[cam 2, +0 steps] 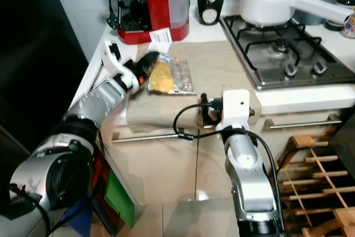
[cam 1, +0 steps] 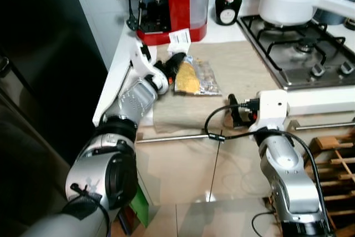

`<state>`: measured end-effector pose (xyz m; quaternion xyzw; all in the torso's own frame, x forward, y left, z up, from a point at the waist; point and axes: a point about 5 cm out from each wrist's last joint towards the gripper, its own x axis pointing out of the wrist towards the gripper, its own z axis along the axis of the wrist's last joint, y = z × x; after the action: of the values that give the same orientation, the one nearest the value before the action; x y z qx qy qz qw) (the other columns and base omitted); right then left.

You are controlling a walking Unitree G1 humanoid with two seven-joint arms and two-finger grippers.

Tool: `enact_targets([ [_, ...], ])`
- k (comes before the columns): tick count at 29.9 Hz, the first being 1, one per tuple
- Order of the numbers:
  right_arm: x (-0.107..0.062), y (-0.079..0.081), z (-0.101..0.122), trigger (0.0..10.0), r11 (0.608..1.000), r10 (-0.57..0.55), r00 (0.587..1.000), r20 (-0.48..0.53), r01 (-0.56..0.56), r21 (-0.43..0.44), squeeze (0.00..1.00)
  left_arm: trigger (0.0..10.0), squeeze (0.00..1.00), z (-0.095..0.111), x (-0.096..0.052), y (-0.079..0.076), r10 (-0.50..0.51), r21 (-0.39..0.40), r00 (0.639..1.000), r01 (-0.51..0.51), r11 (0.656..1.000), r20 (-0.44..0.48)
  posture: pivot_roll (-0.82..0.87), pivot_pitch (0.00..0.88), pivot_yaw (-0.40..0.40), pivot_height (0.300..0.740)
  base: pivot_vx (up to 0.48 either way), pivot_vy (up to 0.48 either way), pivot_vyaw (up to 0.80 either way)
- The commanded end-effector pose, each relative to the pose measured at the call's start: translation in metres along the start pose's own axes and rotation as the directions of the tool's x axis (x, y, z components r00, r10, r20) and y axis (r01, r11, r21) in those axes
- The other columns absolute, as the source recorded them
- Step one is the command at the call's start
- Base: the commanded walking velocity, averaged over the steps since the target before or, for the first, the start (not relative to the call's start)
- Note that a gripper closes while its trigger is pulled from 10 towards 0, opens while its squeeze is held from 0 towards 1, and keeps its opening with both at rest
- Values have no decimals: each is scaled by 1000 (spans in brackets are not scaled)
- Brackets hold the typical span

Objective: Restocking fridge

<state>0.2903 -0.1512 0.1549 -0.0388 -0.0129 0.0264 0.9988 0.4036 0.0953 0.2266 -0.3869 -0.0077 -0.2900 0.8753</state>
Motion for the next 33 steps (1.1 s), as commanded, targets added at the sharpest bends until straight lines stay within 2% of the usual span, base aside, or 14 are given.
enact_targets([
  [1, 3, 3, 3, 10000, 1000, 6, 1000, 12, -6, 6, 0, 0, 0, 12, 0, -10, -66, 45, 998, 65, 997, 24, -152, 0, 138, 740, 0, 0, 0],
  [5, 4, 4, 2, 10000, 1000, 9, 1000, 12, -9, 7, 0, 0, 0, 18, -2, -18, -99, 93, 995, 96, 991, 28, -146, 0, 135, 740, 0, 0, 0],
  [7, 5, 5, 2, 10000, 1000, 11, 1000, 13, -11, 8, 0, 0, 0, 18, -5, -20, -94, 197, 996, 94, 976, -9, -145, 0, 135, 740, 0, 0, 0],
  [9, 5, 5, 3, 10000, 1000, 1, 1000, 22, -1, 8, 0, 0, 0, 17, -9, -19, -53, 335, 998, 63, 940, -39, -144, 0, 137, 740, 0, 0, 0],
  [10, 6, 4, 4, 10000, 1000, -10, 1000, 27, 10, 9, 0, 10000, 0, 18, -12, -18, -32, 410, 998, 48, 911, -44, -143, 0, 137, 740, 0, 0, 0],
  [11, 6, 2, 5, 10000, 1000, -20, 999, 34, 20, 14, 0, 10000, 0, 17, -15, -16, -12, 467, 998, 36, 884, -54, -142, 0, 137, 740, 0, 0, 0],
  [13, 7, -1, 9, 10000, 999, -49, 997, 63, 47, 28, 0, 10000, 0, 12, -24, -16, 17, 488, 997, 19, 873, -71, -139, 0, 137, 740, 0, 0, 0],
  [14, 8, -3, 11, 10000, 998, -59, 995, 78, 56, 37, 0, 10000, 988, 8, -29, -15, 30, 490, 996, 15, 872, -84, -139, 0, 137, 740, 0, 0, 0],
  [18, 11, -8, 19, 10000, 996, -85, 989, 118, 80, 50, 0, 10000, 1000, -6, -43, -14, 73, 517, 993, -16, 856, -91, -119, 0, 125, 740, 0, 0, 0],
  [23, 14, -8, 20, 10000, 995, -90, 988, 128, 84, 55, 0, 10000, 1000, -15, -49, -11, 105, 497, 991, -51, 866, -82, -112, 0, 122, 740, 0, 0, 0],
  [25, 16, -6, 20, 10000, 995, -89, 987, 133, 82, 58, 0, 10000, 1000, -26, -54, -2, 148, 388, 983, -95, 917, -109, -113, 0, 124, 740, 0, 0, 0],
  [26, 16, -6, 20, 10000, 995, -89, 987, 133, 82, 58, 0, 10000, 1000, -26, -54, -2, 148, 388, 983, -95, 917, -109, -113, 0, 124, 740, 0, 0, 0],
  [28, 15, -5, 20, 10000, 995, -90, 987, 135, 82, 62, 0, 10000, 1000, -39, -58, 7, 176, 280, 972, -128, 951, -153, -119, 0, 129, 740, 0, 0, 0],
  [33, 15, -6, 19, 10000, 994, -95, 986, 136, 87, 64, 0, 10000, 1000, -53, -58, 11, 186, 187, 963, -150, 971, -194, -120, 0, 132, 740, 0, 0, 0],
])
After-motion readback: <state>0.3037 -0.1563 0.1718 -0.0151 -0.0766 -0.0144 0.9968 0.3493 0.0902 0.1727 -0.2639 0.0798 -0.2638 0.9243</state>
